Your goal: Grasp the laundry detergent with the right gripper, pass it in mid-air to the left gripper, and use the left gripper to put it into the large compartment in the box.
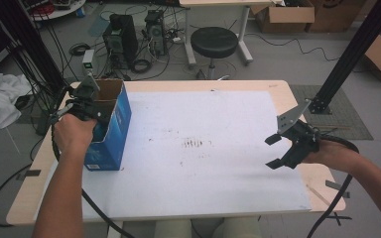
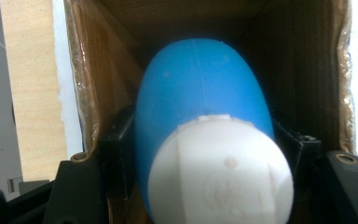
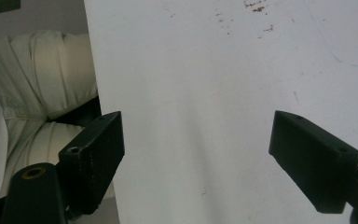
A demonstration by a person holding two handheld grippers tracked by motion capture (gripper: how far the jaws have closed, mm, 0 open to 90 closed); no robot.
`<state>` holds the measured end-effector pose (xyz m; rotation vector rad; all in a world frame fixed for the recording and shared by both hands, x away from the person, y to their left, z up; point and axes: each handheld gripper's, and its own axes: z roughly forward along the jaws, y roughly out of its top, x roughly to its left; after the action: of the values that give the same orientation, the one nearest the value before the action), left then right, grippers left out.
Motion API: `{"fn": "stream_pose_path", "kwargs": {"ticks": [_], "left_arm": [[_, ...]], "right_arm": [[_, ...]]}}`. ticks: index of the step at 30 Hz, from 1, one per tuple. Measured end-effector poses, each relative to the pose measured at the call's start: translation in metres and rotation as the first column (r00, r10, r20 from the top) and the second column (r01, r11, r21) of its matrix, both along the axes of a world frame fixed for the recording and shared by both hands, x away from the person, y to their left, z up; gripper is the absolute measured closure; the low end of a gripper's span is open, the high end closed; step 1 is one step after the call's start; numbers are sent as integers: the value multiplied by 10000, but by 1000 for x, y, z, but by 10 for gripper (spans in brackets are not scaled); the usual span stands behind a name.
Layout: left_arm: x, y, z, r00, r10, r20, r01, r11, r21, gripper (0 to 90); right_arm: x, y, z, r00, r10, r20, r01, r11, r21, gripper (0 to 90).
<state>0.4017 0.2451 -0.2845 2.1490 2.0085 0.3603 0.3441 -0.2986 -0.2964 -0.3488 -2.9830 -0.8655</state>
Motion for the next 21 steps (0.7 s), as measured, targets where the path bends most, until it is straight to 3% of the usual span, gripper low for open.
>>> {"fn": "stream_pose_path", "kwargs": {"ticks": [21], "left_arm": [[-2,1,3,9997,-21,-251,14,9997,-245,283]], "right_arm": [[-4,-1,2,10000,10,-5,-10,10000,43,178]]}}
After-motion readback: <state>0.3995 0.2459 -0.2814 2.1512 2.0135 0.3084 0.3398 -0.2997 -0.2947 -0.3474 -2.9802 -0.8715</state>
